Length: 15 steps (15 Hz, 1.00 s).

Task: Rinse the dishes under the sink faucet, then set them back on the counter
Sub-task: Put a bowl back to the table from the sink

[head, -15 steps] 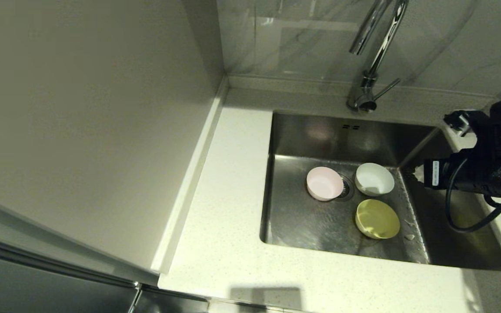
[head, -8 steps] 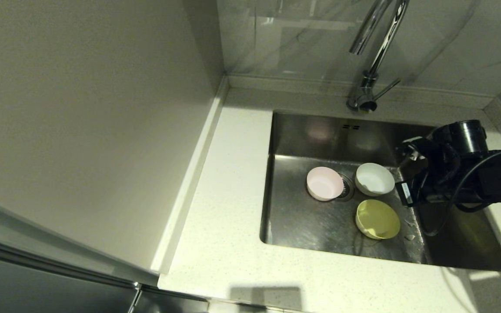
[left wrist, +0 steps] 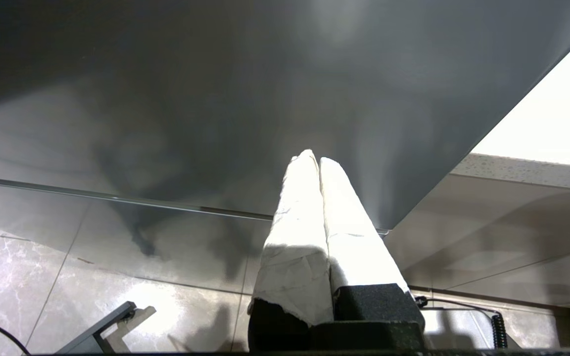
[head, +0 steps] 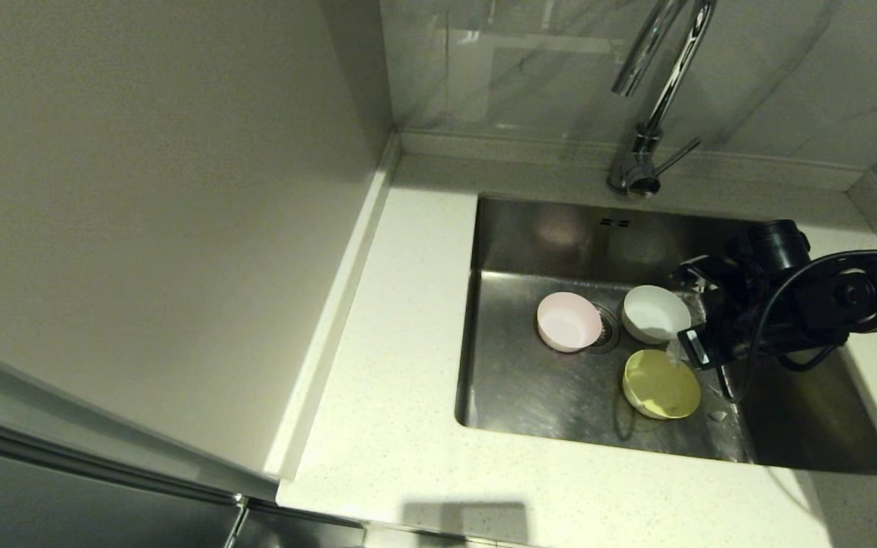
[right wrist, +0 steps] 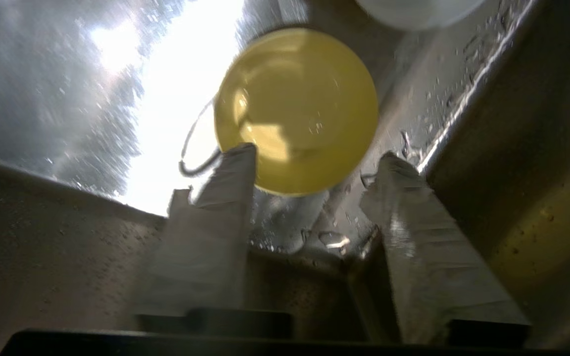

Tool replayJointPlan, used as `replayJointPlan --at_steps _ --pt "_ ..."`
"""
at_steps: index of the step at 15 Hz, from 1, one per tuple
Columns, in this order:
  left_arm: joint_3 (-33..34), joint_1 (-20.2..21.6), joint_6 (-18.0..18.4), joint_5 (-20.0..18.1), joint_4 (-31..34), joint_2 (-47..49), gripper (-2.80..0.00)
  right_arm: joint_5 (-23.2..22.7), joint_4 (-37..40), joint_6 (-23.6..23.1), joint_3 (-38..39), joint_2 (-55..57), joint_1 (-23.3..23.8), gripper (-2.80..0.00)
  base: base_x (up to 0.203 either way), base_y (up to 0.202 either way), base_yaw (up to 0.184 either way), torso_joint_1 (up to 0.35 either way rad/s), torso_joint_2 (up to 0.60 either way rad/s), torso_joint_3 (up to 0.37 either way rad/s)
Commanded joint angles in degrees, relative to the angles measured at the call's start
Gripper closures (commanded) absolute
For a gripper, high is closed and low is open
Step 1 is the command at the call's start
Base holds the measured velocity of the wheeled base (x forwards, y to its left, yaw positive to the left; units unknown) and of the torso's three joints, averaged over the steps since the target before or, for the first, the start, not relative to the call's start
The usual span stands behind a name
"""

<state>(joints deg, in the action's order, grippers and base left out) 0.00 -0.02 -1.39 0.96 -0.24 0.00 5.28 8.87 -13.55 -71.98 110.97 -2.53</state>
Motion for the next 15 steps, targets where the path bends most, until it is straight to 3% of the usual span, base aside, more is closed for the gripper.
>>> replayJointPlan --at_steps 1,7,12,15 --pt "0.0 0.0 0.0 0.0 0.0 -0.1 0.0 0.0 0.5 -0.3 -1.1 1.0 0.4 -2.8 0.0 0.0 0.0 0.0 0.0 0.0" --pt "0.0 0.0 0.0 0.0 0.0 -0.1 0.0 0.0 0.3 -0.3 -6.0 5.3 0.5 -2.8 0.0 0.0 0.0 0.0 0.0 0.0" --pt "0.0 0.0 0.0 0.0 0.0 -0.1 0.0 -2.0 -0.5 0.3 -19.7 17.2 1.8 -2.8 0.0 0.0 0.0 0.0 0.0 0.0" --pt "0.0 0.0 0.0 0.0 0.0 -0.1 0.0 -4.9 -4.6 -1.7 -23.0 23.4 3.7 -2.8 0.0 0.0 0.0 0.0 0.0 0.0"
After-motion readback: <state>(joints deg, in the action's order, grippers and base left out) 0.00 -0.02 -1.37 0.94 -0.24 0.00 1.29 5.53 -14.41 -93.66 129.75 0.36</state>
